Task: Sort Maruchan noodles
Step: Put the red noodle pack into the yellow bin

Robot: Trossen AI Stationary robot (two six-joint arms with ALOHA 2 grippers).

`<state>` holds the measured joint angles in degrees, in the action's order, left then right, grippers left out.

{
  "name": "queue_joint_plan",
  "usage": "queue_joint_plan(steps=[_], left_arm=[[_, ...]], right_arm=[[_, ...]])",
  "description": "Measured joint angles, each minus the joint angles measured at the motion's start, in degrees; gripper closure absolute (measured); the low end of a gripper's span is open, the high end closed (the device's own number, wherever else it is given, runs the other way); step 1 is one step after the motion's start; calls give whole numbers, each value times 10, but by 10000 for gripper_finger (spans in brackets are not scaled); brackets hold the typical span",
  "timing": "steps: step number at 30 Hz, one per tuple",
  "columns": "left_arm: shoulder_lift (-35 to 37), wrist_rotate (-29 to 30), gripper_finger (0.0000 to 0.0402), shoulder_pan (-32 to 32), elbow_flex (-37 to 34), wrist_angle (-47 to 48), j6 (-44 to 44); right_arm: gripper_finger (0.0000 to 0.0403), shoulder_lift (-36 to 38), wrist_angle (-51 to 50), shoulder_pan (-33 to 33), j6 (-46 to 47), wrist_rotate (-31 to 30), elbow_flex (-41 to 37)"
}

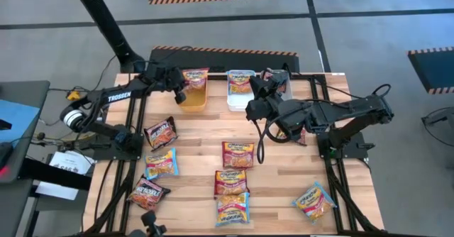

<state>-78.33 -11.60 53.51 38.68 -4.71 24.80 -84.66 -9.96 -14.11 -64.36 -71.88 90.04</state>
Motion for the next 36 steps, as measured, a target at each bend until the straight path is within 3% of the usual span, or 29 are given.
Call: queue_joint_plan(steps=[9, 26, 36], left_arm=[[-6, 8, 373, 0, 0, 0, -45], [-6, 1, 231, 0, 0, 51, -101], [-5, -4, 218, 0, 0, 53, -128]], right_arm=[[337, 0, -3, 0, -1, 0, 0], [337, 0, -3, 0, 0, 0, 0], [337, 0, -5, 0, 0, 0, 0]])
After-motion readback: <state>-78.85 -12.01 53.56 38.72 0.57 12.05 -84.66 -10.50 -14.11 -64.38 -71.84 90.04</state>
